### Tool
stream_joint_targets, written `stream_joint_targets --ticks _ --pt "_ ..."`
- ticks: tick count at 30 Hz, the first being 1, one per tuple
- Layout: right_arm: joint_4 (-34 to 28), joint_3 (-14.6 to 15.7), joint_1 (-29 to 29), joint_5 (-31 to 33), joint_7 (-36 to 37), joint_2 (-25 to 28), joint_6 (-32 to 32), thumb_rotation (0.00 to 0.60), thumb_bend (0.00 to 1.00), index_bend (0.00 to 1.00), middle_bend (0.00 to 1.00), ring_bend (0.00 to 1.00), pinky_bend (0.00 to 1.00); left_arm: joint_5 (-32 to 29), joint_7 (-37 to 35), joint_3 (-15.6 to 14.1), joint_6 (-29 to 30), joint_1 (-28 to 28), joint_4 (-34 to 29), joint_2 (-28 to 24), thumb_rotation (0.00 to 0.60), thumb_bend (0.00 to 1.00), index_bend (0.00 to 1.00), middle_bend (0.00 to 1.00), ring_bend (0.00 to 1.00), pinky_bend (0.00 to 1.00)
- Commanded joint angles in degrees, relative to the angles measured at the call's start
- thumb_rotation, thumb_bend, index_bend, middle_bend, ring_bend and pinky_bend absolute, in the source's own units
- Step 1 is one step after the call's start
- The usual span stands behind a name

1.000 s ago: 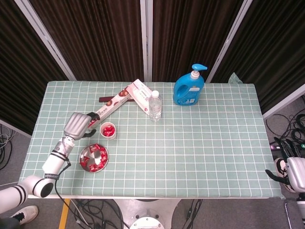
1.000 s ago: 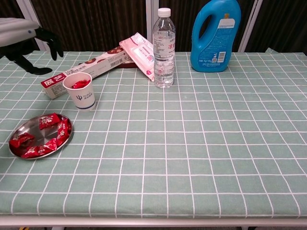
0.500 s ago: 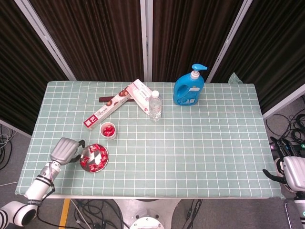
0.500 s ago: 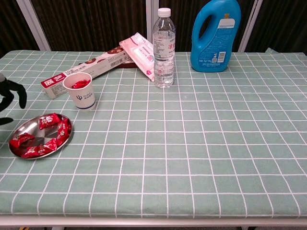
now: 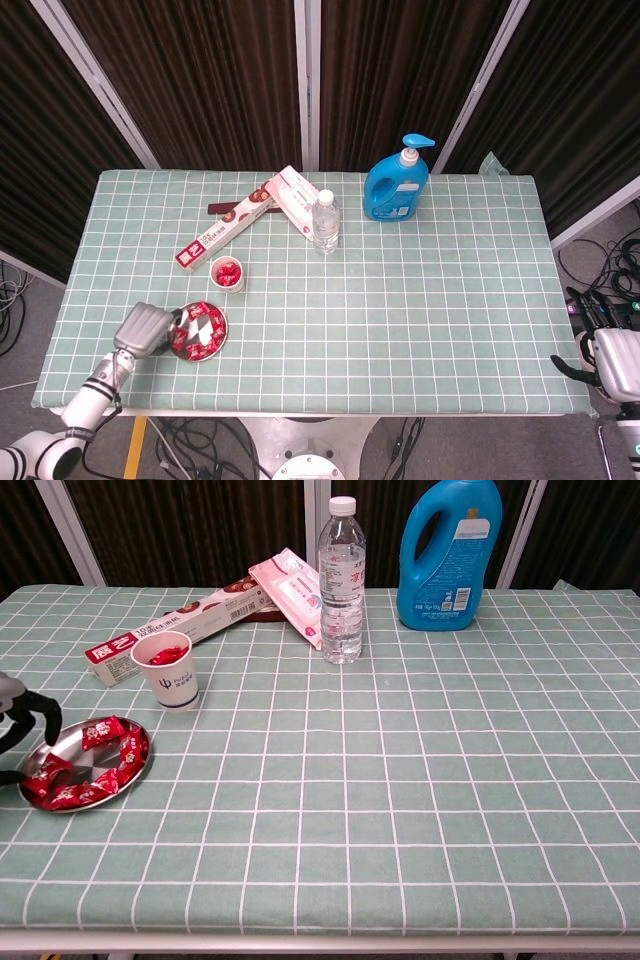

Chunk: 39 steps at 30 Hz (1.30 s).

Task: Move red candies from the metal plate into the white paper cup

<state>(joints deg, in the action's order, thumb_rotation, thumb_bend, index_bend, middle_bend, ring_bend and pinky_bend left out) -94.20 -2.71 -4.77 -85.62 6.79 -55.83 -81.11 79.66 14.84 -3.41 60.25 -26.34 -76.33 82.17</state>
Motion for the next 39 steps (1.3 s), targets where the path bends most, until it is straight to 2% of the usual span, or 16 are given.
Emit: stream_joint_targets --ticks 1,14,20,39 --pt "-0.06 -0.01 -0.03 0.08 -0.11 0.0 0.06 0.6 0.09 0.02 0.14 0.06 0.39 -0.16 -0.2 0.05 -0.67 -0.05 0.06 0.04 0.6 0.24 0.5 0.8 0.97 1.0" --pt "-0.29 -0.01 -0.03 0.56 -0.43 0.09 0.3 0.6 0.09 0.02 0.14 0.08 0.4 -1.52 0.67 0.56 -4.18 -1.11 -3.5 -1.56 0.6 0.24 0.43 0.79 0.97 1.0" --pt "-0.1 0.0 0.07 0.75 -0.2 0.11 0.28 0.6 0.09 0.02 0.14 0.08 0.4 -2.63 2.11 0.96 -5.69 -1.8 -4.25 -1.44 0.6 0.24 0.43 0.79 0.97 1.0" --pt "-0.24 0.04 0.12 0.8 -0.33 0.19 0.29 0.6 0.09 0.02 0.14 0.08 0.4 -4.46 2.18 1.31 -8.0 -2.56 -1.96 0.19 0.6 0.29 0.52 0.8 0.97 1.0"
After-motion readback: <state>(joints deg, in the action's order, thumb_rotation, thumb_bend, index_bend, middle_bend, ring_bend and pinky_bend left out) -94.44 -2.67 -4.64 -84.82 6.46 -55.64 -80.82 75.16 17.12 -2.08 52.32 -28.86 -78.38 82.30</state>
